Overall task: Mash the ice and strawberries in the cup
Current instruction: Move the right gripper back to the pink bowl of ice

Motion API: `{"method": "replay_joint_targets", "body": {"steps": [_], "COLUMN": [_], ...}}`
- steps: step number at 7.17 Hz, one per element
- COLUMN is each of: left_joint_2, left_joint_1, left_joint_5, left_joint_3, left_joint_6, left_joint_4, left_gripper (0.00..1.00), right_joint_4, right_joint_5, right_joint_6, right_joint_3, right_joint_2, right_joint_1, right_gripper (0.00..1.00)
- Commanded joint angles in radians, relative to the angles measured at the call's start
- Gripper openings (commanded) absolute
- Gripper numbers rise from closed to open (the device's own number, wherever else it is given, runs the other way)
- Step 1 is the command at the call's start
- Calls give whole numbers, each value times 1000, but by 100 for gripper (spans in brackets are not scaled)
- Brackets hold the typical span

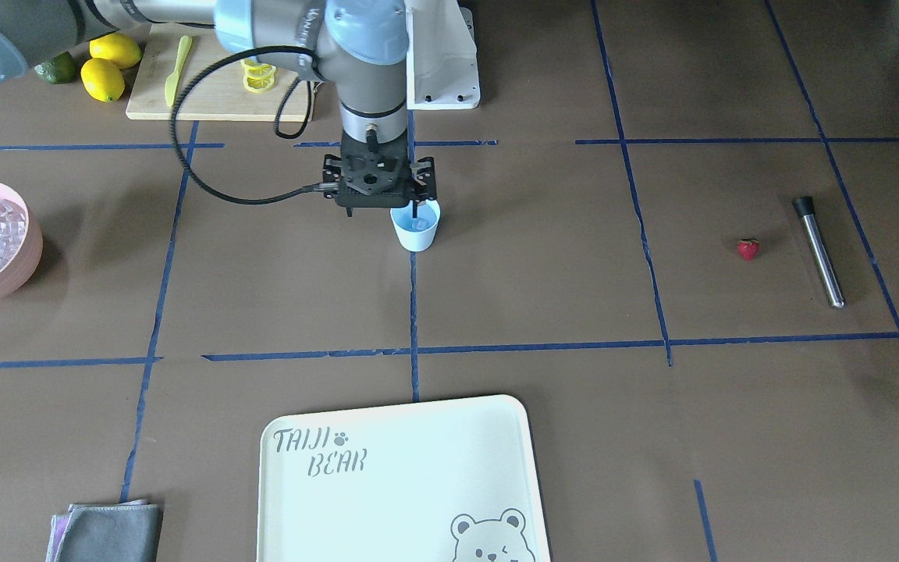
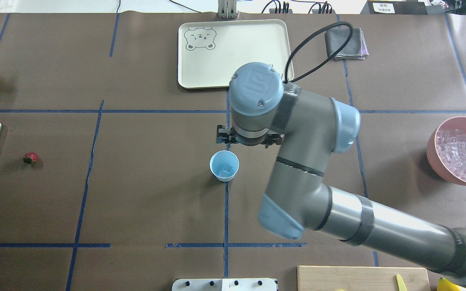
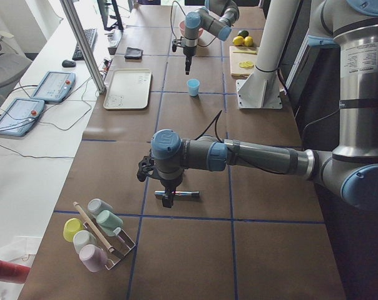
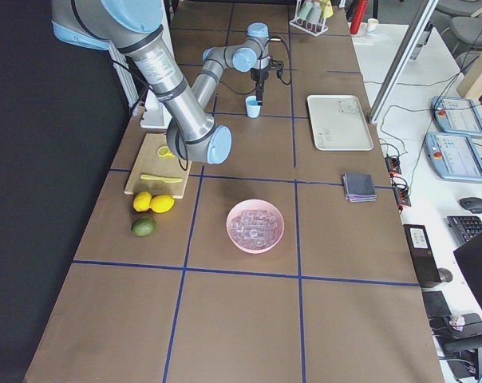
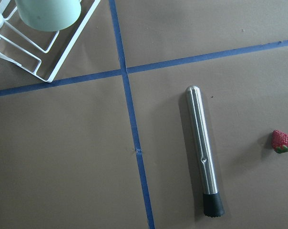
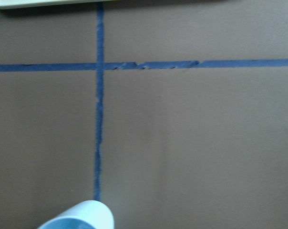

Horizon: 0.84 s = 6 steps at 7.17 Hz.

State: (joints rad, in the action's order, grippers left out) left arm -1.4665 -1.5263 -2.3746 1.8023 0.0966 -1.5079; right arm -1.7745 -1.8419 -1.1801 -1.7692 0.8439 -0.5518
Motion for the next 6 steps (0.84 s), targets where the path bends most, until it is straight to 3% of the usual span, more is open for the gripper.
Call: {"method": "replay_joint_targets", "body": {"steps": [1,3,6], "left_joint_2": [0,5,6], "left_joint_1": [0,-2,-5], "left_joint_5": [0,3,2], "left_joint_3": [-1,-11,-5], "left_joint_6": [0,0,0], "left_joint_4": [1,6,11], "left_gripper": [100,100,100], "right_joint_4": [3,35,333], "right_joint_5": [-93,-234,-382], "right_joint_6": [281,533,866], "right_joint_3": [-163,-183,-127], "right_joint_2": [230,379,731], "right_joint_1": [-173,-366,-584], "right_gripper": [99,99,99]}}
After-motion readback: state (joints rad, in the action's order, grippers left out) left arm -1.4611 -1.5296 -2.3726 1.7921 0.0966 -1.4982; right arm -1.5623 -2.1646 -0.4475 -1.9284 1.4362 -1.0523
